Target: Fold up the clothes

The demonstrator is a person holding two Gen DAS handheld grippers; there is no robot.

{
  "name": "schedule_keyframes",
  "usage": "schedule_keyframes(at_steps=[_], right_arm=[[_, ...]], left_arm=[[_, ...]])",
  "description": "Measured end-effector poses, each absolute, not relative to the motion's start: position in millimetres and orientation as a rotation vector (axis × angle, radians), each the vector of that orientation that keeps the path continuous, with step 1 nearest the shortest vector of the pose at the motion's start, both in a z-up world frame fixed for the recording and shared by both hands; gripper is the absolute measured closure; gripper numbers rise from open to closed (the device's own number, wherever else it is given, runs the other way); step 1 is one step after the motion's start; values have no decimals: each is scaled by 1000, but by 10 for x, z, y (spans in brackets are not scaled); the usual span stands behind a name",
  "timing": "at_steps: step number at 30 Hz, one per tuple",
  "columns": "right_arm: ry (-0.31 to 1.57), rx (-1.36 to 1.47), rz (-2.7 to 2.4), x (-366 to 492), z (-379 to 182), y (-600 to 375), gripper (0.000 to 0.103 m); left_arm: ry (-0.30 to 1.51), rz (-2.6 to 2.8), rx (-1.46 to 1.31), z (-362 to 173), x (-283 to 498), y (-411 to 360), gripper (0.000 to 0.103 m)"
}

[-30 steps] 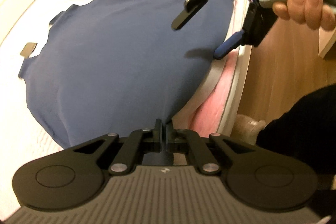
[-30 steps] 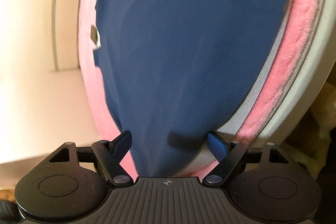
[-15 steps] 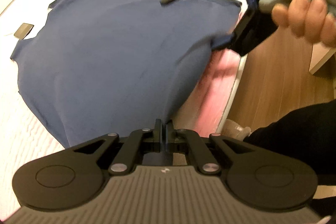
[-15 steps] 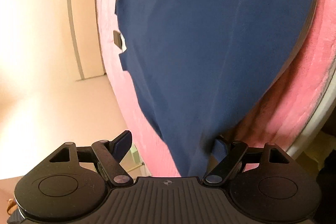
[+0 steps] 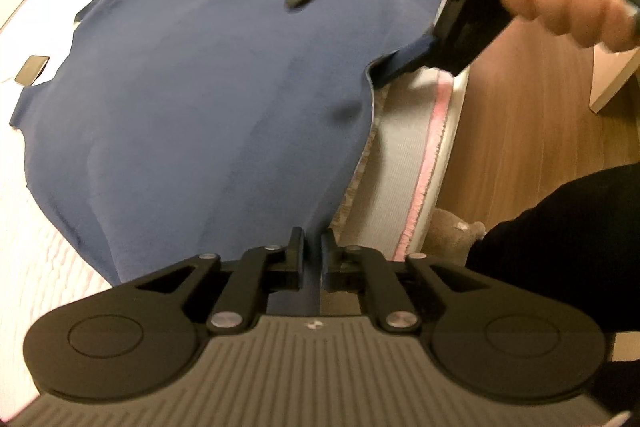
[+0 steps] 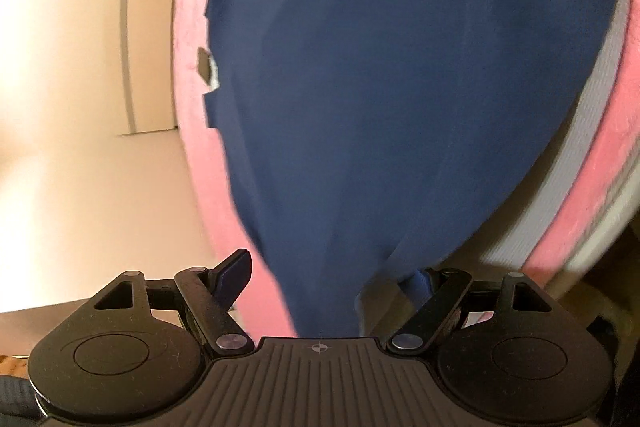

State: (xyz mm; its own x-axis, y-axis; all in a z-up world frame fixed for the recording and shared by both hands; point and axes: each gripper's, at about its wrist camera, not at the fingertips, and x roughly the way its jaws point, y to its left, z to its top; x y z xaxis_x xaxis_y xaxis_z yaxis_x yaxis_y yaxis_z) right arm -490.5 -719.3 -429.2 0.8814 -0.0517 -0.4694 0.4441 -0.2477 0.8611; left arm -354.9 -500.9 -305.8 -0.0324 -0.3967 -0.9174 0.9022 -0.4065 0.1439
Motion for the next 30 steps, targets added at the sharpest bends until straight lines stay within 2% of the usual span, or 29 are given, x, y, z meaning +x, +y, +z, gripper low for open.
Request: schedule_keyframes(at_steps=[1,2,3,4,5,7,12,16,22,24,25,26,30], right_arm=[[292,1764,-483,-4901,-4314,-7212,23],[286,1760,-486,-4895,-4330,-7234,48],[282,1758,-487,-4880,-4319,-7268,66],[291,1754,-495,-4863,-4302,-7299,89],[312,1738,-507,-4863,-4264,-7318,98],[366,1688,-537,-4852,-4159,-7354,103],[401,1666,-620,-5261,-3919,-7313,103],[450,1692,-668,-5477,-4044,-7202,103],[481,1626,-572,-5320,-4048,-7248,103],[478,1639,-570,-5311,-4096,-7260,81],[458,1640,-585,-5345,-4102,-7262,43],[435,1641,-601,-5378,-4106,-7265,28],[287,1697,-675,-5628,-4134,-7283,28]], left_arm=[[607,-1643,1232,-3073,-3568,-5003,103],[599,-1645,1242,-3085,-3588,-4997,103],[589,-1648,1248,-3088,-3608,-4988,103],[578,-1650,1250,-3084,-3628,-4976,103],[567,-1653,1251,-3081,-3647,-4964,103],[538,-1664,1259,-3054,-3695,-4926,103],[476,-1707,1275,-2966,-3848,-4809,103],[499,-1711,1285,-3039,-3928,-4785,103],[547,-1684,1315,-3175,-3868,-4834,103],[564,-1672,1309,-3175,-3809,-4839,103],[573,-1666,1305,-3172,-3787,-4842,103],[581,-1661,1302,-3166,-3767,-4847,103],[585,-1659,1309,-3151,-3725,-4861,103]])
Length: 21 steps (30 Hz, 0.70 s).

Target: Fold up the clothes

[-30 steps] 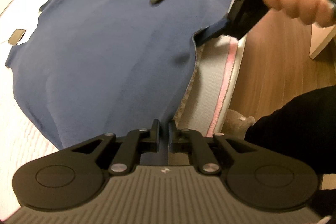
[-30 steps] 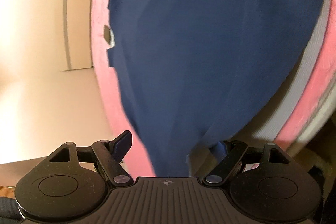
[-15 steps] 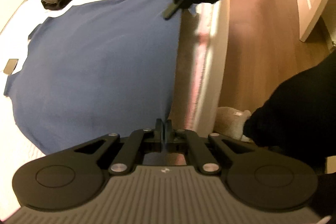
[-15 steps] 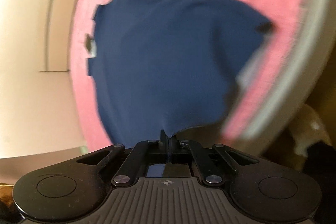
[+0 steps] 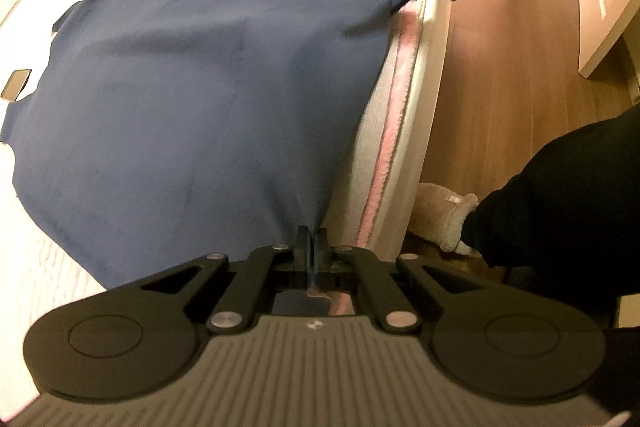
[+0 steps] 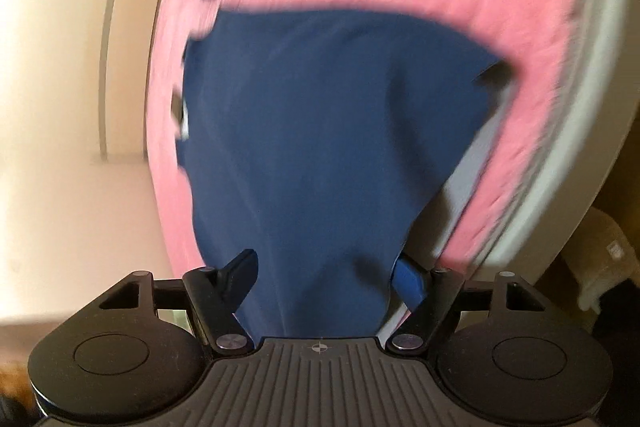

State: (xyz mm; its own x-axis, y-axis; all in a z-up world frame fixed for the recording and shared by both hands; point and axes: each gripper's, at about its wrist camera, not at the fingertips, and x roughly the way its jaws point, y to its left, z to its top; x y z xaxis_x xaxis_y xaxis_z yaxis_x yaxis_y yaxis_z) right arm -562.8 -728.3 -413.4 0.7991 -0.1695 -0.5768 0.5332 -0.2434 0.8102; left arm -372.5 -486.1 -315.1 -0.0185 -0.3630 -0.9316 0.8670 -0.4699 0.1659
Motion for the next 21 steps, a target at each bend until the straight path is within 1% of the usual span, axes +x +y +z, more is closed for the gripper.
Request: schedule_keyframes(at_steps=[3,7,8,9,10,14,21], right_arm=[[214,1731,-741,-5782,-4192,-7331,28],[170,1743,-775,-5866,-4245,-7415,29],[168,1743,-771,-5946,-4248,-7426,38],[162,1751,-769,-5950,-4272,-7449,44],[135,1773,-781,-5998,-4294,-7454,47],[-8,1851,-857,-6311,-4325,-7398,47],[101,1859,-768,-6068,-4389,-7406,46]], left_arm=[[577,-1674,1324,-3165,-3734,-4872,103],[569,-1697,1346,-3195,-3762,-4886,103],[569,-1700,1349,-3203,-3768,-4890,103],[570,-1702,1352,-3209,-3772,-4895,103],[570,-1704,1356,-3215,-3776,-4898,103],[580,-1701,1360,-3227,-3774,-4911,103],[594,-1695,1368,-3246,-3782,-4934,103]])
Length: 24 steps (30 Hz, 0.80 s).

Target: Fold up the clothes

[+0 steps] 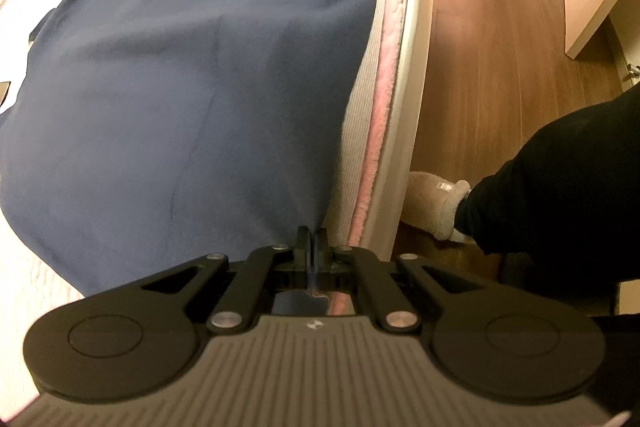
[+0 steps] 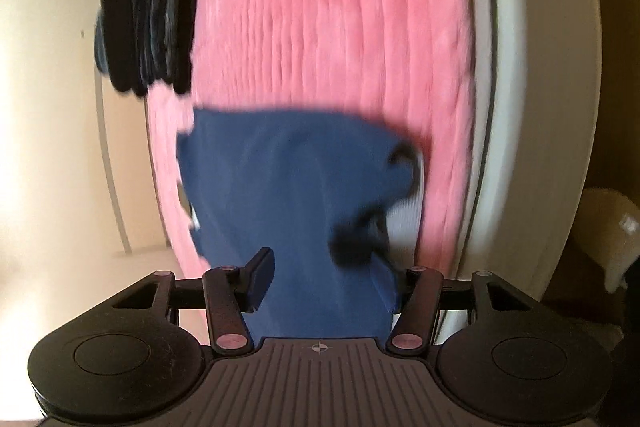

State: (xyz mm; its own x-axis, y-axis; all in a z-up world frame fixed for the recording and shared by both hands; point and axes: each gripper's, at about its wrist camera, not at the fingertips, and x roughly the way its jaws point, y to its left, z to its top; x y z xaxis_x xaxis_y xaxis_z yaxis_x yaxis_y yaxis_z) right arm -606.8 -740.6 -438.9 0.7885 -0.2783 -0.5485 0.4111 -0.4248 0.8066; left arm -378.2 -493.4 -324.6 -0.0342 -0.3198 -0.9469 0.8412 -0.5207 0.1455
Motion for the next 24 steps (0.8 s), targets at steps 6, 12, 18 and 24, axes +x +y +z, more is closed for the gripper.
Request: schedule_keyframes(at_steps=[6,12,18,24], right_arm=[[29,1756,-869,-6129,-4414,-7496,46],[64,1703,-943,-6396,-4325,-7582,47],[208,1670,-933,-6357,-4299,-7675,100],[338,1519,-985,-6404,-4048,-7777,103]], left_arm=[[596,-1702,1378,-3239,-3795,-4964,103],[591,-1709,1389,-3257,-3802,-4963,103],[589,-1718,1401,-3253,-3802,-4971,103],[592,-1724,1388,-3204,-3772,-4957,103]])
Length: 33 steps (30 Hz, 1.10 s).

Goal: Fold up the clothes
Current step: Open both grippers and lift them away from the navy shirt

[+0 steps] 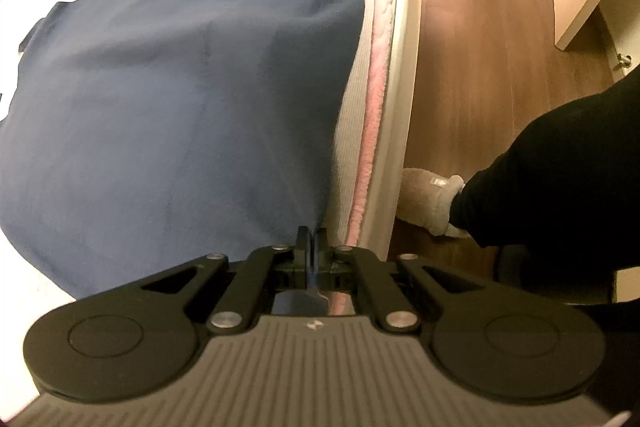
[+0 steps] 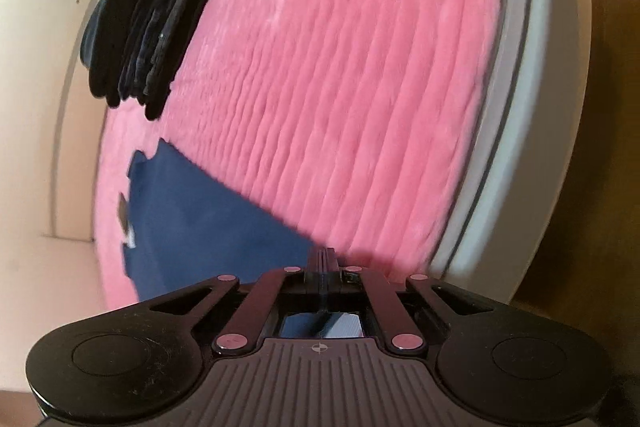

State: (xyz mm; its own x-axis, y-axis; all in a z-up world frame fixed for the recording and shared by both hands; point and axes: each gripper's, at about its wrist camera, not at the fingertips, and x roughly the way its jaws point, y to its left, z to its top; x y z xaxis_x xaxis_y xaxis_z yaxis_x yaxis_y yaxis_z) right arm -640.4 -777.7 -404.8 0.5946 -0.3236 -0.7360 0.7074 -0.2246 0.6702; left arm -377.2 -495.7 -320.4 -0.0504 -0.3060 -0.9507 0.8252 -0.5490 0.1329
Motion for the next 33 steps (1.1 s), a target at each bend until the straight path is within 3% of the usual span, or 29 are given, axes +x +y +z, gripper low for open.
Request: schedule_keyframes(at_steps=[3,4,5,6,7,16,23,24,25,26,28,31,33], right_arm=[[391,1525,-840,-6234,-4017,-7735,100],[397,1546,-796,-6178,-4026,-7698,84],[393,1558,-769,-6154,-4027,-7635,43],[382,1571,-749,-6129,-4036,-7561,26],[372,1587,-727,-6101,-4051,-7490,21],[341,1883,-383,-5438,-4548,-6945,21],[71,1942,-447,-5414,-4687,-6952,23],[54,1921,-469,-5472,-4646,-7005,28],[40,1899,-492,-5537,-4605,-7057,47],[46,1876,-525,-5625,-4566,-7110,56],[60,1830,-599,-5776,-4515,-7215,57],[120,1757,-719,-6038,-4415,-7342,99],[174,1713,-778,-6128,-4333,-7410,103]], left_arm=[[626,-1720,1349,-3194,-3737,-4978,103],[645,-1720,1322,-3174,-3714,-4992,103],[661,-1718,1295,-3145,-3690,-5006,103],[679,-1712,1265,-3105,-3659,-5022,103],[698,-1704,1234,-3061,-3622,-5040,103],[775,-1680,1056,-2749,-3340,-5078,103],[773,-1699,1083,-2771,-3321,-5064,103],[771,-1703,1091,-2785,-3335,-5053,103],[766,-1709,1101,-2799,-3351,-5038,103],[757,-1716,1117,-2820,-3372,-5029,103],[733,-1730,1162,-2877,-3427,-5021,103],[694,-1742,1235,-2974,-3525,-5008,103],[666,-1748,1278,-3033,-3578,-4985,103]])
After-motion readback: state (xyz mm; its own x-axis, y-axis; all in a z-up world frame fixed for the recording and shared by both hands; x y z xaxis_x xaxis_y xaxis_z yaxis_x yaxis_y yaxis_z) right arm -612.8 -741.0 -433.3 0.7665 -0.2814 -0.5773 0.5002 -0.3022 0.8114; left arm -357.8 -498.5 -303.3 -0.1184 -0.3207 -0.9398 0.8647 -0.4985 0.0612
